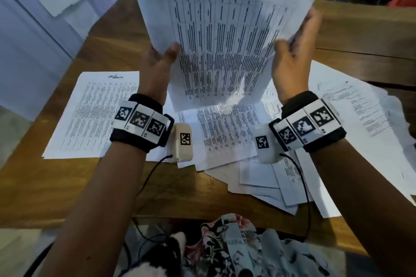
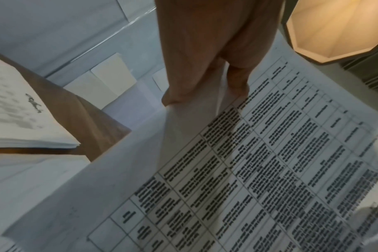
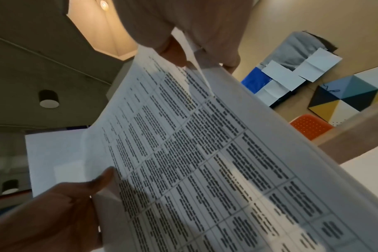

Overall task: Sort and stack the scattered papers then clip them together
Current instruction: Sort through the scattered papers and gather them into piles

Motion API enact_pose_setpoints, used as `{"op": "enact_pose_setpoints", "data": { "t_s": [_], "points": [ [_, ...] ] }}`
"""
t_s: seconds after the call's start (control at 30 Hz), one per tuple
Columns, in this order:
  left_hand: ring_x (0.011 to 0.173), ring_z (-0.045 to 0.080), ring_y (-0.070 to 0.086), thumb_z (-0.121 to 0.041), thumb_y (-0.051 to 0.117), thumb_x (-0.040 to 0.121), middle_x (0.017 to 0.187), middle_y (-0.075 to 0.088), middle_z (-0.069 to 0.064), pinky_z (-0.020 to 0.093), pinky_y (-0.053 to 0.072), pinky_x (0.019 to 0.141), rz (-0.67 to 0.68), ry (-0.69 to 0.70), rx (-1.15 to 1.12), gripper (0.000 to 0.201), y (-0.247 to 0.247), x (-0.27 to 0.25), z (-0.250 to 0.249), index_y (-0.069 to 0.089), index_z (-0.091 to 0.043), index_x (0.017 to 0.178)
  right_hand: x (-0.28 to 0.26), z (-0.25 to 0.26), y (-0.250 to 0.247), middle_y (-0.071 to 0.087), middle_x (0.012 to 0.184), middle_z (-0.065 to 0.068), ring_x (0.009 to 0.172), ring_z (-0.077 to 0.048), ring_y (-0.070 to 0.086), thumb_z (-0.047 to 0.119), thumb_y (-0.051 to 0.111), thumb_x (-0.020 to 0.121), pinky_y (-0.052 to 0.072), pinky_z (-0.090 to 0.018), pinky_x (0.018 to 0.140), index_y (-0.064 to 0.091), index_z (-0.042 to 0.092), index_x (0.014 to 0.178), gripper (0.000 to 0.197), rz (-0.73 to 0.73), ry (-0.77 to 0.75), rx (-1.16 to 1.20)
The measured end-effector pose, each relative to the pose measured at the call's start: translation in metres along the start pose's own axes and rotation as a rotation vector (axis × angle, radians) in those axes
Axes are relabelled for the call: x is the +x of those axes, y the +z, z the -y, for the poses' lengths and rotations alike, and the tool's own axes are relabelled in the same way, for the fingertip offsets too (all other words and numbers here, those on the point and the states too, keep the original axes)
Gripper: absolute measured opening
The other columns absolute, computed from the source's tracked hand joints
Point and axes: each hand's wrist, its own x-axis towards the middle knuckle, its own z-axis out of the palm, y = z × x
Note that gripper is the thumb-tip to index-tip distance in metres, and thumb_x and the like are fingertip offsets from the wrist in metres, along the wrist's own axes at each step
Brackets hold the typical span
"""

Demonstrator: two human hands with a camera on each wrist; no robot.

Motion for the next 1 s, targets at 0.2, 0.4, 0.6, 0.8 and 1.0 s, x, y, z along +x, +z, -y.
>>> {"op": "enact_pose_setpoints", "data": {
  "t_s": [0.2,0.4,0.6,0.8,1.0],
  "points": [
    [0.092,0.021,0.063,-0.013,0.062,0.082,0.098,0.066,0.003,0.043,0.051,0.090,0.019,-0.203,0.008,0.034,-0.008,-0.014,0.032,0.055,-0.005,0.114,-0.027,-0.035,0.001,0.050,0.079,0.005,0.058,0.013,0.044,-0.011,0.031,0.081,0.036,-0.005,0.059,0.042,0.004,0.103,0.029,0.016,0.242,-0.132],
    [0.105,0.027,0.058,0.001,0.050,0.091,0.110,0.061,0.011,0.046,0.048,0.097,0.043,-0.249,0.104,0.033,-0.022,-0.008,0.029,0.051,0.001,0.124,-0.035,-0.045,0.018,0.053,0.085,0.005,0.062,0.014,0.047,-0.007,0.032,0.089,0.039,-0.003,0.061,0.043,-0.004,0.108,0.022,-0.008,0.346,-0.188],
    [0.096,0.013,0.060,0.001,0.052,0.091,0.106,0.061,0.001,0.027,0.049,0.090,-0.080,-0.080,0.177,0.033,-0.075,0.029,-0.018,0.050,-0.009,0.122,-0.043,-0.027,0.082,0.044,0.097,0.004,0.082,-0.022,0.052,0.014,0.028,0.101,0.043,-0.029,0.073,0.038,-0.007,0.118,0.028,0.187,0.384,-0.237],
    [0.114,0.026,0.059,-0.013,0.066,0.077,0.121,0.063,0.010,0.029,0.048,0.094,-0.230,-0.210,0.585,0.054,-0.171,0.081,-0.017,0.055,-0.008,0.130,-0.056,-0.043,0.165,0.056,0.086,-0.016,0.078,-0.022,0.051,0.015,0.042,0.096,0.037,-0.029,0.069,0.049,0.008,0.083,0.016,0.614,0.445,-0.475],
    [0.120,0.034,0.055,-0.008,0.060,0.087,0.129,0.057,0.021,0.040,0.044,0.099,-0.242,-0.514,0.750,0.037,-0.238,0.082,0.037,0.057,0.005,0.122,-0.086,-0.060,0.219,0.048,0.060,-0.012,0.044,-0.011,0.054,0.010,0.050,0.091,0.043,-0.018,0.042,0.036,0.010,0.064,0.030,0.796,0.630,-0.539]
  ]
}}
